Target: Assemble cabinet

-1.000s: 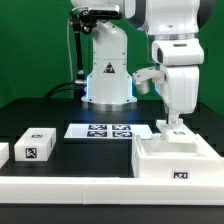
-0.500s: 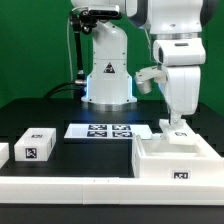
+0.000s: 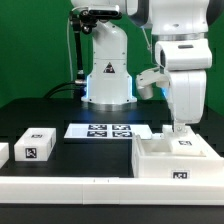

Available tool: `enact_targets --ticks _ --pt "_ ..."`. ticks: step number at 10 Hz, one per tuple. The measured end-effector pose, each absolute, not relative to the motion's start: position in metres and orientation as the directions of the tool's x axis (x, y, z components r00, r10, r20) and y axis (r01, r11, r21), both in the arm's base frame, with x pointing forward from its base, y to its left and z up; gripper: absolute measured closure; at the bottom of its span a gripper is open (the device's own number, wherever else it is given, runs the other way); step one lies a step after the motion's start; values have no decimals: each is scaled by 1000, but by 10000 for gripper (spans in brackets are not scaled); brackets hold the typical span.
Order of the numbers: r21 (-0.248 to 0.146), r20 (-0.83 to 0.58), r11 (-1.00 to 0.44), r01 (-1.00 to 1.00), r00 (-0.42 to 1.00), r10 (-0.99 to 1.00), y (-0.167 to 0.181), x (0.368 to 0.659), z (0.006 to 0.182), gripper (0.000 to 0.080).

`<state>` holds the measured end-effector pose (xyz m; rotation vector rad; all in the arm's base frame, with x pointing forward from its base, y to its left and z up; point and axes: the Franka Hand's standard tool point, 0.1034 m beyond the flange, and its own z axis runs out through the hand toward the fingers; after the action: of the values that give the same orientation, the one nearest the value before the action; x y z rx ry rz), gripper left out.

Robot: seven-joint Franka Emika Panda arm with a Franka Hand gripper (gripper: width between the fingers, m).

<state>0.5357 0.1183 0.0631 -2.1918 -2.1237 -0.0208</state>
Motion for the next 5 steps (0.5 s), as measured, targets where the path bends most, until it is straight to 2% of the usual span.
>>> enact_targets --ticks 2,5 --pt "-55 73 -31 998 34 997 118 536 63 738" --pt "-51 82 -42 998 46 996 118 565 63 738"
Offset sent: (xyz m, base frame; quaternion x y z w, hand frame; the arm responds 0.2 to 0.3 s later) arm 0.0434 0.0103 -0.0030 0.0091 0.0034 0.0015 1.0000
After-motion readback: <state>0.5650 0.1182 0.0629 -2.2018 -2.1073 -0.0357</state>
